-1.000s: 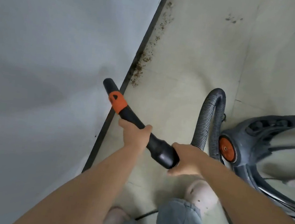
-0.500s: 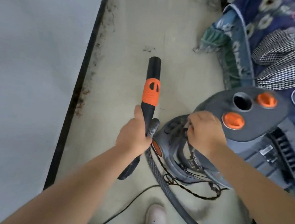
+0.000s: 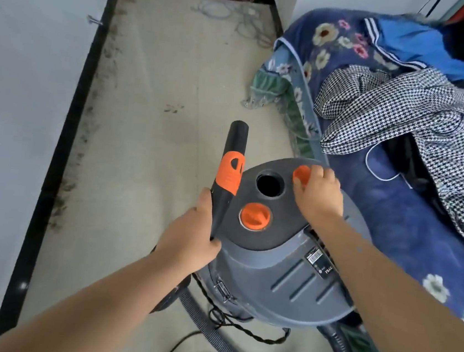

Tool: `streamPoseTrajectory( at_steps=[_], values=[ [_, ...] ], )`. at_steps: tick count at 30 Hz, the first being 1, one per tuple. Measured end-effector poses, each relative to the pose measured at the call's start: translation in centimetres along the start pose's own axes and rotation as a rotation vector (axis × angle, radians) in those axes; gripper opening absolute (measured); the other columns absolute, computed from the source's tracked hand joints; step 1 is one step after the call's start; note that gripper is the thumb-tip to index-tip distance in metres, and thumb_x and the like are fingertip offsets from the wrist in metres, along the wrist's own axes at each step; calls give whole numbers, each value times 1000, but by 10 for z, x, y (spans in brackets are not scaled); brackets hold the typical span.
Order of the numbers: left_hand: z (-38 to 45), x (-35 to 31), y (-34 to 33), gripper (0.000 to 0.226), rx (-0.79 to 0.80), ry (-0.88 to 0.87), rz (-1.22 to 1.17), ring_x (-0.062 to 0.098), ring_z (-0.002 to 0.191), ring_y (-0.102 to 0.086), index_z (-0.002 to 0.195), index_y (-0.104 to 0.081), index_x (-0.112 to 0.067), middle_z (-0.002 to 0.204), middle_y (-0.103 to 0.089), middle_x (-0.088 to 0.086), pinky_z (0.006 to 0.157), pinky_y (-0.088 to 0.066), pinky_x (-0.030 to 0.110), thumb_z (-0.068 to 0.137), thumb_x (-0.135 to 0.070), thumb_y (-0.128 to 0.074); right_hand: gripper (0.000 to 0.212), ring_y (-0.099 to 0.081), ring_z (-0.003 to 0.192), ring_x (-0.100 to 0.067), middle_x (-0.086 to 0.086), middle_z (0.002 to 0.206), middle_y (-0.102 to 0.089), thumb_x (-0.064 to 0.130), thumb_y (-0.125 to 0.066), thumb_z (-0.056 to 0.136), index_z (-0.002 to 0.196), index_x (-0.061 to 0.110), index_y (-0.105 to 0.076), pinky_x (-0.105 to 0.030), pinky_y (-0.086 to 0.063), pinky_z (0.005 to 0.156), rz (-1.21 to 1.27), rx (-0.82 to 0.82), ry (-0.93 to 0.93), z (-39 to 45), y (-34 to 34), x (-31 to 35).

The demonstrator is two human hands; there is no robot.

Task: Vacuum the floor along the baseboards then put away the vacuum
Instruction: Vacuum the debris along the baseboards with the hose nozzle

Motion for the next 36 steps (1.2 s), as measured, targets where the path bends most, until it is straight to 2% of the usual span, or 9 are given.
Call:
streamPoseTrajectory(
  at_steps=[4, 7, 11, 16, 21, 23, 26, 30, 36],
  values=[
    [17, -1, 5, 61, -52, 15, -23, 29, 70, -50, 129, -20, -13, 81, -49, 4, 63, -41, 33, 81, -12, -56, 38, -47, 116, -38, -23, 128, -47, 23, -42, 97, 124, -3, -43, -40, -42, 86, -124, 165, 19, 46, -9, 1],
    [28, 1, 3, 63, -36, 20, 5, 28, 68, -49, 132, -18, -12, 76, -45, 1, 61, -39, 32, 81, -11, -56, 28, -53, 107, -33, -20, 120, -52, 17, -43, 96, 116, -2, -46, -37, -41, 78, -238, 244, 222, 55, -4, 5],
    [34, 6, 1, 65, -14, 46, 0, 27, 68, -51, 133, -16, -12, 77, -47, 1, 61, -41, 31, 83, -14, -58, 32, -47, 114, -29, -14, 126, -46, 23, -35, 101, 124, 2, -44, -35, -36, 85, -320, 288, 396, 54, 4, 0],
    [34, 7, 2, 61, 12, 82, -37, 31, 71, -59, 129, -20, -10, 79, -52, 6, 64, -51, 38, 82, -12, -58, 56, -40, 122, -35, -17, 130, -43, 39, -49, 93, 133, 2, -38, -44, -36, 93, 62, 36, -52, -6, 5, -25],
    [39, 5, 2, 54, 47, 76, -4, 30, 68, -57, 124, -24, -10, 72, -47, 0, 63, -49, 36, 82, -11, -58, 55, -51, 109, -38, -20, 115, -56, 48, -40, 94, 111, -3, -51, -42, -37, 89, 28, 77, -336, -75, -24, -44],
    [40, 4, -1, 49, 81, 64, 40, 28, 66, -54, 120, -26, -9, 70, -45, -1, 60, -44, 32, 82, -10, -57, 50, -57, 97, -36, -17, 103, -63, 46, -31, 97, 95, 2, -56, -38, -41, 79, 89, 100, -362, -67, -28, -52],
    [41, 4, -6, 43, 99, 74, 56, 27, 66, -53, 114, -27, -10, 68, -45, -2, 59, -40, 30, 82, -10, -56, 43, -59, 84, -34, -13, 86, -65, 41, -34, 98, 75, 8, -48, -31, -36, 64, 184, 88, -331, -55, -27, -53],
    [46, 7, -1, 43, 39, 107, -16, 29, 71, -56, 114, -29, -10, 73, -51, 0, 64, -46, 33, 85, -20, -60, 44, -53, 73, -30, -9, 75, -60, 40, -37, 97, 63, 12, -38, -29, -32, 58, 207, 34, -258, -58, -29, -48],
    [53, 15, 9, 51, -16, 129, -43, 33, 90, -61, 117, -33, -9, 94, -58, 7, 68, -43, 31, 84, -33, -64, 47, -45, 66, -23, 3, 61, -42, 46, -36, 96, 62, 14, -35, -28, -28, 54, 162, 86, -114, -44, -36, -25]
  ],
)
Point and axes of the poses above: each hand's wrist, its own z-axis towards the middle knuckle, its own y-axis out of the back of the hand, x = y × z, the point moved 5 cm from there along z, towards the middle knuckle
